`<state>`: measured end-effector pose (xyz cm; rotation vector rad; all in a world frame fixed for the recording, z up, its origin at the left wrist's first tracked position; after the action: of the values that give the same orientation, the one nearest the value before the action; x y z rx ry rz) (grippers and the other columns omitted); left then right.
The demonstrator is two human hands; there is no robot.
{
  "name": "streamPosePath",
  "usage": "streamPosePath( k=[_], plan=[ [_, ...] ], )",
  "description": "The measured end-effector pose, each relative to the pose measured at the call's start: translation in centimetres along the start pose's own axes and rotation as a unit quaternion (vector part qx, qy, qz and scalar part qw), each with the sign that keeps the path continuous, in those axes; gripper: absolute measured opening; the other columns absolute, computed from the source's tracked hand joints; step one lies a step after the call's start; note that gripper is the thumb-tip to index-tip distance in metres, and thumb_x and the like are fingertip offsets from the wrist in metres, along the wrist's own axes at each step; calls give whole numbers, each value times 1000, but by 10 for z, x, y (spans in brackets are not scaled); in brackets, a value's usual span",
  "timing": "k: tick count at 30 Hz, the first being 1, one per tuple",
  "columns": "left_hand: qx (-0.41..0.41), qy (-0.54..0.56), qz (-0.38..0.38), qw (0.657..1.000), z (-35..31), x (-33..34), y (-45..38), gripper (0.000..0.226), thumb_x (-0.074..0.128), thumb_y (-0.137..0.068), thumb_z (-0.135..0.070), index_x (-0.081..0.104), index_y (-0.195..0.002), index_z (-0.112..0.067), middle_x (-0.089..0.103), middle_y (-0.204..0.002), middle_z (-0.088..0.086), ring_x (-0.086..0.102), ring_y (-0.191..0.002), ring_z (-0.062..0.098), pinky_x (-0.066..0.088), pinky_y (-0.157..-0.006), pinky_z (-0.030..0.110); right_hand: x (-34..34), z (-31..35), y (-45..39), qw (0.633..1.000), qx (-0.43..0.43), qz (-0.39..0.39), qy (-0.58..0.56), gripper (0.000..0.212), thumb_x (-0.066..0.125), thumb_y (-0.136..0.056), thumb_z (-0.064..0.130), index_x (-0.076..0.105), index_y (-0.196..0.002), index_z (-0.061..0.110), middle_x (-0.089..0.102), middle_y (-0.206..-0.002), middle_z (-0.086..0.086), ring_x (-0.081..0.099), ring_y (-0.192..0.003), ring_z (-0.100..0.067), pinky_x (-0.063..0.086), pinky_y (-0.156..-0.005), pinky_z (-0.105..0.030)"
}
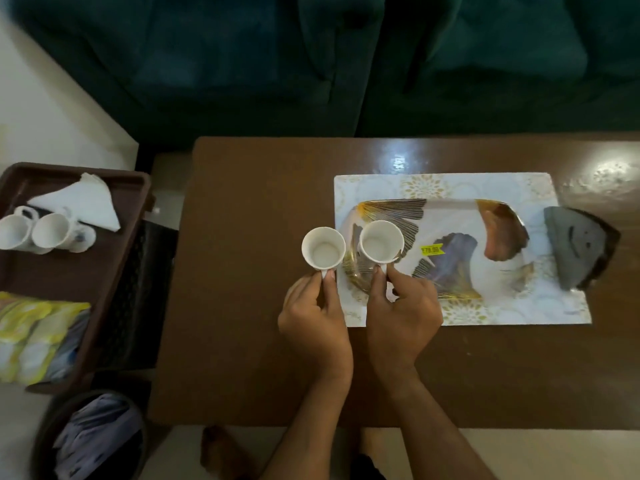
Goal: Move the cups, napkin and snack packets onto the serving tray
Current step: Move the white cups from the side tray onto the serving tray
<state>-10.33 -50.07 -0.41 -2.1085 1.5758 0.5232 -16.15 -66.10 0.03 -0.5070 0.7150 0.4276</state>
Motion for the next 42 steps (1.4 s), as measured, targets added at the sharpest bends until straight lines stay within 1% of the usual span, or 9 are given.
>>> streamPosePath(
  k=[3, 7, 10, 15, 19, 23, 26, 32, 42],
  plan=[
    [-6, 2, 16, 1000, -11, 29, 19, 10, 78, -93, -11, 84, -99, -6, 82, -91, 5, 77, -83, 19, 63, -73, 34, -9, -31, -16, 1000, 16, -3, 5, 6, 82, -87, 16, 83, -91, 11, 75, -72, -4, 65, -69, -24, 45, -65, -26],
    [9, 14, 29, 999, -31, 64, 42, 11, 81, -89, -8, 83, -100, -5, 82, -90, 5, 75, -83, 12, 56, -76, 22, -17, -73, -34, 999, 43, 4, 14, 7, 81, -89, 19, 83, -89, 12, 75, -74, -3, 64, -71, -21, 45, -66, -25],
    [8, 17, 39, 999, -34, 83, 55, 11, 80, -90, -9, 83, -100, -4, 82, -91, 7, 78, -83, 18, 59, -77, 26, -22, -91, -42, 999, 49, 4, 17, 6, 80, -89, 17, 82, -89, 11, 75, -73, -4, 65, -70, -23, 54, -62, -35],
    [4, 12, 51, 999, -35, 107, 74, 12, 79, -92, -7, 83, -103, -3, 82, -94, 8, 78, -90, 21, 60, -83, 28, -29, -118, -52, 998, 58, -2, 30, 3, 81, -87, 13, 81, -88, 11, 70, -67, -4, 61, -62, -24, 50, -56, -33],
    [1, 0, 51, 999, -33, 119, 82, 13, 78, -93, -8, 83, -103, -2, 82, -94, 9, 78, -90, 24, 64, -81, 40, -30, -132, -55, 997, 67, 1, 37, 3, 82, -87, 13, 81, -87, 11, 70, -65, -4, 62, -62, -26, 51, -56, -36],
    [-1, -1, 58, 998, -33, 126, 85, 11, 78, -93, -9, 83, -101, -3, 82, -93, 7, 78, -90, 22, 62, -83, 36, -31, -140, -58, 996, 76, -1, 39, 6, 81, -88, 14, 82, -93, 11, 71, -66, -6, 63, -62, -26, 49, -57, -34],
    [-6, 2, 67, 998, -33, 129, 87, 9, 78, -93, -11, 84, -98, -6, 81, -88, 4, 76, -84, 19, 57, -80, 25, -31, -143, -59, 996, 80, 8, 30, 9, 79, -90, 15, 83, -97, 11, 74, -71, -6, 66, -65, -26, 53, -60, -37],
    [-9, 5, 71, 997, -34, 133, 89, 7, 80, -92, -12, 84, -96, -8, 80, -86, 1, 73, -79, 15, 49, -79, 16, -31, -145, -59, 996, 82, 23, -9, 9, 78, -92, 15, 82, -97, 8, 77, -76, -6, 69, -66, -23, 58, -63, -38],
    [-46, 4, 81, 996, -30, 133, 90, 11, 79, -93, -20, 83, -97, -11, 79, -87, 0, 72, -80, 14, 40, -76, 4, -30, -148, -60, 995, 95, 42, -6, 16, 77, -94, 21, 82, -104, 10, 80, -84, -5, 72, -73, -21, 59, -67, -38]
  ],
)
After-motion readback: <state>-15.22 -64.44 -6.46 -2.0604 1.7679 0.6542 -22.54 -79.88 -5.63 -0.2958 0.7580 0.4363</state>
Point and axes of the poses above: each hand's wrist, its own y-axis away from the middle knuckle, its own x-axis out of the palm, z = x × y, the point moved 8 cm from there along -y, towards the middle knuckle
